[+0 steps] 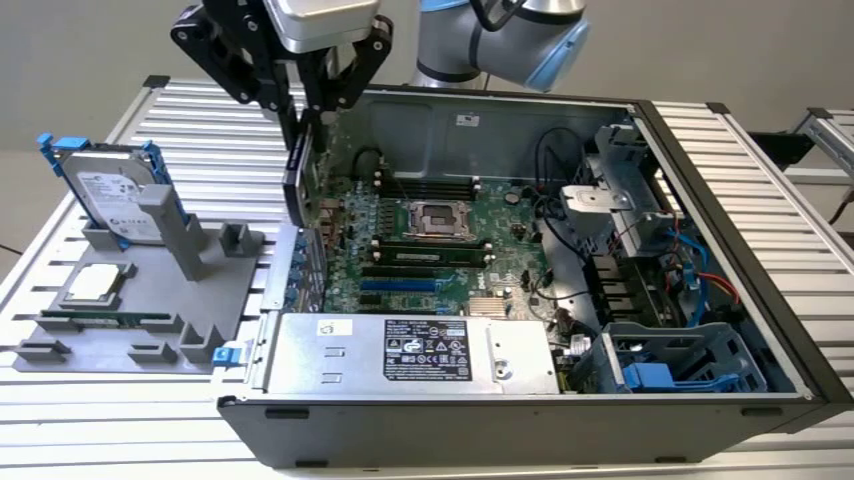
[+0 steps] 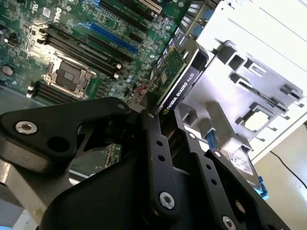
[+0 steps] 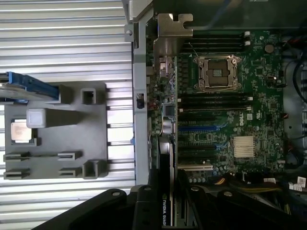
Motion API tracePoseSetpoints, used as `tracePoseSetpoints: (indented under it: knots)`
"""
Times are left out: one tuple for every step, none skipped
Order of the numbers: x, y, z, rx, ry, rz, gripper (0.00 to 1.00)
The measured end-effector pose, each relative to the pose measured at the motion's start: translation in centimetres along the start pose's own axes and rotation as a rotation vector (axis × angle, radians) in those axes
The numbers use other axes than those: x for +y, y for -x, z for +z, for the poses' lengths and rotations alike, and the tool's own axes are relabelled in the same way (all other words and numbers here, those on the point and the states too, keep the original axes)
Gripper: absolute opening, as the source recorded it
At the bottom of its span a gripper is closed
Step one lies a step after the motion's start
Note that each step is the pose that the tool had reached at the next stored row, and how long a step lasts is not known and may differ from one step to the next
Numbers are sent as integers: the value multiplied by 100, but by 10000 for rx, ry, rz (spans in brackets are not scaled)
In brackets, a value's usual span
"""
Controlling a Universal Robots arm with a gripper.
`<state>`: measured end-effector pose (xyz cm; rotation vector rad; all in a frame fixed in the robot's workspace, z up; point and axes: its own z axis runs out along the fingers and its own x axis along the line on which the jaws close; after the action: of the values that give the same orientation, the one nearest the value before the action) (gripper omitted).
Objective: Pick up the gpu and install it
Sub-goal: 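Pick up the gpu and move the gpu toward the slot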
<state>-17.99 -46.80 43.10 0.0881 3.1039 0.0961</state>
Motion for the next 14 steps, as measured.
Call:
tracePoseSetpoints:
  knots:
    - [0, 7, 0, 0, 0, 0, 0]
    - [1, 15, 0, 0, 0, 0, 0]
    - [1, 22, 1, 0, 0, 0, 0]
    - [2, 30, 1, 0, 0, 1, 0]
    - [2, 41, 2, 0, 0, 0, 0]
    - [3, 51, 2, 0, 0, 0, 0]
    - [3, 61, 2, 0, 0, 0, 0]
    - [4, 71, 3, 0, 0, 0, 0]
    - [5, 81, 3, 0, 0, 0, 0]
    - [5, 90, 4, 0, 1, 0, 0]
    - [6, 99, 4, 0, 1, 0, 0]
    - [6, 108, 4, 0, 0, 0, 0]
    - [7, 118, 5, 0, 0, 0, 0]
    - [7, 128, 5, 0, 0, 0, 0]
